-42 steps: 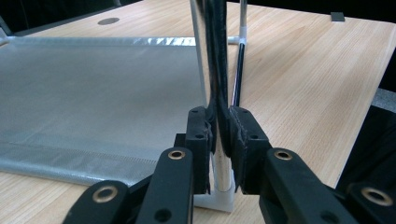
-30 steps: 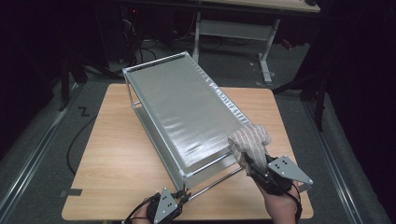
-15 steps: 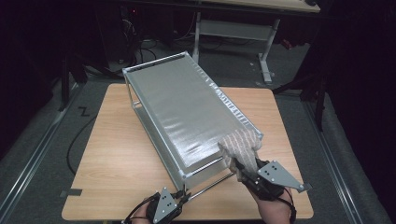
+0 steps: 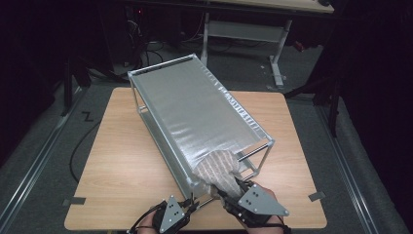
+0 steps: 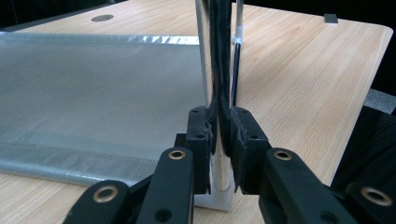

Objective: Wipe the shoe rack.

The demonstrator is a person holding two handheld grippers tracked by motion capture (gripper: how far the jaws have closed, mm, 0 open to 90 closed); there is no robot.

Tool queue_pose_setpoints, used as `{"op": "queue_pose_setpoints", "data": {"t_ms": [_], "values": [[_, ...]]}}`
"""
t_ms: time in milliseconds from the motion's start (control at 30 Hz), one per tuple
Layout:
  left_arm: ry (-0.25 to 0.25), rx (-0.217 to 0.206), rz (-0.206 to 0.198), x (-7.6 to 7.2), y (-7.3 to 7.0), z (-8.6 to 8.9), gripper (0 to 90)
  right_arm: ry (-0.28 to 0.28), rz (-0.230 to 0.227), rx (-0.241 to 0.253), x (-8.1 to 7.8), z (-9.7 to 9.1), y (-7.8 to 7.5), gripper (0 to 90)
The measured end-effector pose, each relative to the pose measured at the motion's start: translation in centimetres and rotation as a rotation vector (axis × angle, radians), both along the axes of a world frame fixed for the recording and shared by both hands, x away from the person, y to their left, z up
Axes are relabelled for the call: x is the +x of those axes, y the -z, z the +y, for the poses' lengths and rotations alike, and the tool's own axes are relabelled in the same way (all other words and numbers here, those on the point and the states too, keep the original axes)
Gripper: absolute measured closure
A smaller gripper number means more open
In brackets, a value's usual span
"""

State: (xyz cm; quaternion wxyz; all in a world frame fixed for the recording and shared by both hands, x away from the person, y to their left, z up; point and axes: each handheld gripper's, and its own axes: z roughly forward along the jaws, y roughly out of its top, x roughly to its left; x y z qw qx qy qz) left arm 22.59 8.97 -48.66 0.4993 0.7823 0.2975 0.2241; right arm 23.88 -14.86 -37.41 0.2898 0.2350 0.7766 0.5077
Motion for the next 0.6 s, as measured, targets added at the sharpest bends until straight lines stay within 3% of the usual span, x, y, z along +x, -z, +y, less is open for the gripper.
{"op": "queue_pose_setpoints", "data": {"t_ms": [133, 300, 433, 600], "values": [[0.001, 0.003, 0.000, 0.0, 0.0, 0.0, 78.8, -0.046, -0.009, -0.018, -0.9, 1.3, 0.1, 59.4], [0.001, 0.002, 0.000, 0.0, 0.0, 0.0, 78.8, -0.044, -0.014, -0.031, -1.0, 1.4, 0.2, 59.5], [0.001, 0.000, 0.002, 0.0, 0.0, 0.0, 78.8, -0.030, -0.015, -0.029, -0.6, 1.0, 0.1, 59.5], [0.003, 0.000, 0.003, 0.0, 0.0, 0.0, 78.8, 0.035, 0.001, -0.006, 0.7, -0.8, 0.0, 59.5]]}}
